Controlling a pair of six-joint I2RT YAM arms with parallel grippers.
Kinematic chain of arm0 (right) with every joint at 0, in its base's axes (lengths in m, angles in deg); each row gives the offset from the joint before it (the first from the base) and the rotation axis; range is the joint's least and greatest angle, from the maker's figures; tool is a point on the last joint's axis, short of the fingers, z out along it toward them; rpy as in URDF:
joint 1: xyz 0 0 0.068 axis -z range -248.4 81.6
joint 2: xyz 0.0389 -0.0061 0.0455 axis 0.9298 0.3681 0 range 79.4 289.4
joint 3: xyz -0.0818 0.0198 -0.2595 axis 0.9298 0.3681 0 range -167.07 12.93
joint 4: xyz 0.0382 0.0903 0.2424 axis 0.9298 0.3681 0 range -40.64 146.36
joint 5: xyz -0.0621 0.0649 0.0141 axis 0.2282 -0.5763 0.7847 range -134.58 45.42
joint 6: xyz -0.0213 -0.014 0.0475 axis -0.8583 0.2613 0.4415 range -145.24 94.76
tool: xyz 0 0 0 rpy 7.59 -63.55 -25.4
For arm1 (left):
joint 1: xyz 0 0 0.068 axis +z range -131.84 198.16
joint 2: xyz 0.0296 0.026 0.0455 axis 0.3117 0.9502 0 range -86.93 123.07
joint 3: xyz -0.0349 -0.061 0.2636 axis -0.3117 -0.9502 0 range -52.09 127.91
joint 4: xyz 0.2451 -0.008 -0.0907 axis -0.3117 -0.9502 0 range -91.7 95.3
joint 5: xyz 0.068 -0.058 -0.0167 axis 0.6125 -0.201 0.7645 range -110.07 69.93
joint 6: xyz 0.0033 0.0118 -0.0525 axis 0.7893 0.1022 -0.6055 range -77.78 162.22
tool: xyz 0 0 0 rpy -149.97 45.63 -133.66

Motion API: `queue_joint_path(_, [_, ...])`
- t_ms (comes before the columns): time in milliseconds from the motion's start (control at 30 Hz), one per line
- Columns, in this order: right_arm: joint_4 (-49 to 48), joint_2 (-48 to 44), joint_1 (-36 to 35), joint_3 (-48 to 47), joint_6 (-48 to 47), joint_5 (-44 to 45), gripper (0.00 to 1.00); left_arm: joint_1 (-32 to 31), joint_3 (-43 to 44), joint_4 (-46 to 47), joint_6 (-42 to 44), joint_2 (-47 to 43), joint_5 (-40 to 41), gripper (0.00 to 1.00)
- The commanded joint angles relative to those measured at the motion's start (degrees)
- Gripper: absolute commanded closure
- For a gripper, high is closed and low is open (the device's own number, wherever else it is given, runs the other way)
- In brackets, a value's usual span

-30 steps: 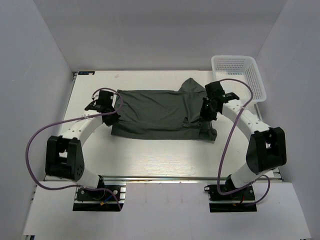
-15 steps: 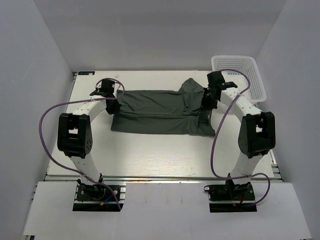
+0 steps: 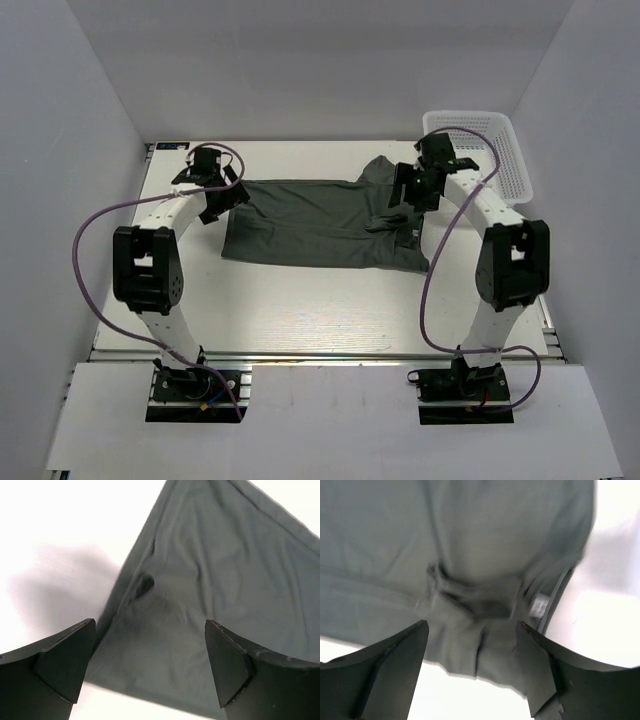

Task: Fold and stack the t-shirts
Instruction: Fold the flattened tshirt in 1/3 of the way

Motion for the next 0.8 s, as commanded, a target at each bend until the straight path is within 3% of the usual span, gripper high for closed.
queue_joint_path(0, [-3.8, -7.1, -0.7, 8.4, -1.9, -7.2, 0.23, -0.6, -6.1, 3.1, 1.7, -7.7, -3.8, 0.00])
queue_joint_path(300, [-7.6, -5.4, -3.7, 13.4, -3.8, -14.9, 0.22, -1.1, -15.5, 10.0, 5.2, -9.3, -14.8, 0.00])
queue_joint_path(767, [-10.4, 6.5, -4.6, 7.1, -1.3, -13.4, 0.22, -1.1, -19.4, 12.1, 6.8, -4.6, -14.7, 0.00])
